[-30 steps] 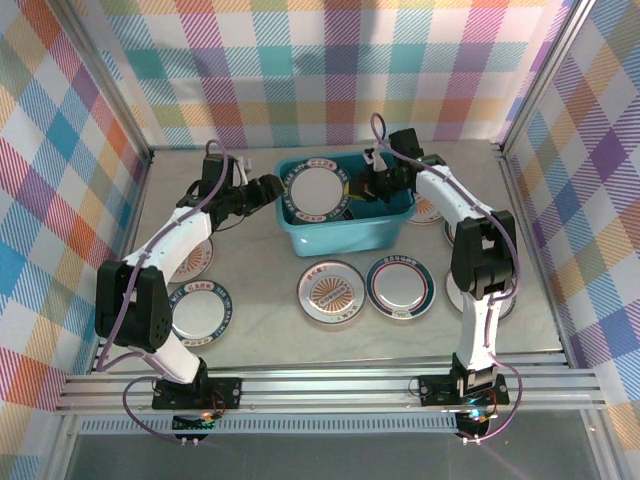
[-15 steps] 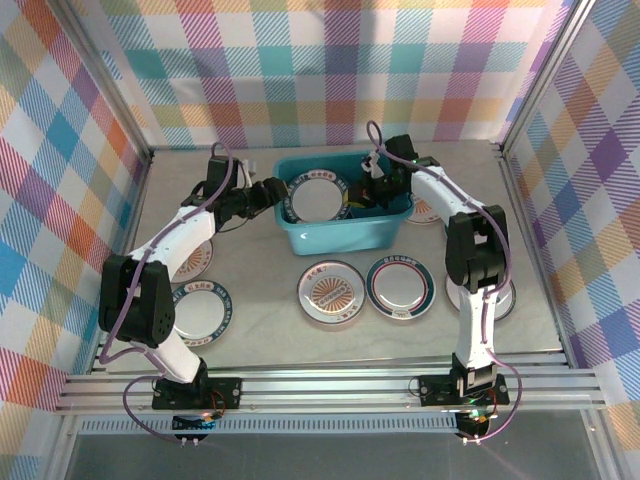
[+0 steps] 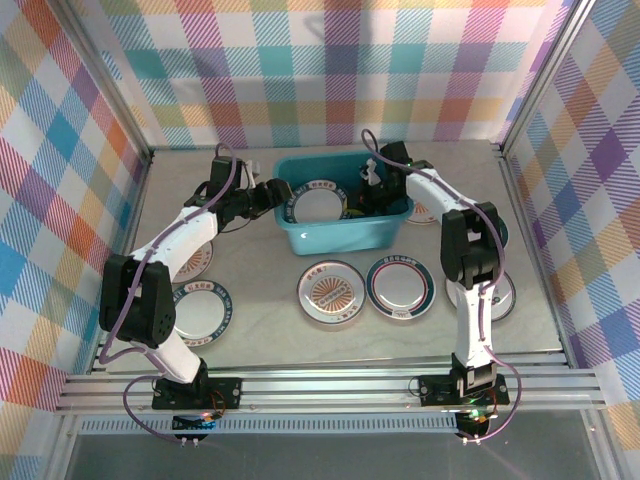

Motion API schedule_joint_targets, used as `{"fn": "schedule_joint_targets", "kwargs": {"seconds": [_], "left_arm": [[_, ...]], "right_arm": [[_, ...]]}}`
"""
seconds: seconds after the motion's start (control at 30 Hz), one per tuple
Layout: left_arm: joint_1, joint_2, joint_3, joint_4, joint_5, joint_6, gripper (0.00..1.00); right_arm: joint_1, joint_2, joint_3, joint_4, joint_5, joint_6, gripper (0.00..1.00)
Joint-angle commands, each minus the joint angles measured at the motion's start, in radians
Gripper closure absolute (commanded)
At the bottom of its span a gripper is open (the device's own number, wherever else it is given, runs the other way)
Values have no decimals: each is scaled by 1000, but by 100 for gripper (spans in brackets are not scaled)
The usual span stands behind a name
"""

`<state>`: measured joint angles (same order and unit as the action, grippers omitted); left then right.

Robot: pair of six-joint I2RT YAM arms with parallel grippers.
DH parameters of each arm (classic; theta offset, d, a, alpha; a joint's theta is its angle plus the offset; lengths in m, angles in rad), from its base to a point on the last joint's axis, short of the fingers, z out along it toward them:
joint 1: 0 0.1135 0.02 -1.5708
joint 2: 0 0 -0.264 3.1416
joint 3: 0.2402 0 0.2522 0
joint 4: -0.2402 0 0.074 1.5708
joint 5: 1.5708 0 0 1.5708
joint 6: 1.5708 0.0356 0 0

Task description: Place the plates into the plastic bin on the countertop

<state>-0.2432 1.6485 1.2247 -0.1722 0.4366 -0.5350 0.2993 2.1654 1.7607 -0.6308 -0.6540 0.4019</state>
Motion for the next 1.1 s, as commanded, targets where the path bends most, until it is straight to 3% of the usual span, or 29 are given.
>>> {"fn": "schedule_joint_targets", "kwargs": {"seconds": [0.0,0.23,0.67,0.93,0.97,1.07], "left_arm": [[-10,5,18,28,5,-7,31],[-11,6,19,25,7,-6,31],[-11,4,16,24,10,-2,31],[-11,-7,37,-27,-13,31,31],[-11,-9,41,-31,-15,34,31],[-10,-18,53,-46,-25,41,31]], "right_arm": [[5,27,31,-10,-12,-18,100],[6,60,61,-50,20,-10,98],[17,80,113,-126,88,-17,87],[32,76,138,-156,124,0,71],[33,76,138,-158,127,2,67],[33,67,137,-169,148,17,45]]}}
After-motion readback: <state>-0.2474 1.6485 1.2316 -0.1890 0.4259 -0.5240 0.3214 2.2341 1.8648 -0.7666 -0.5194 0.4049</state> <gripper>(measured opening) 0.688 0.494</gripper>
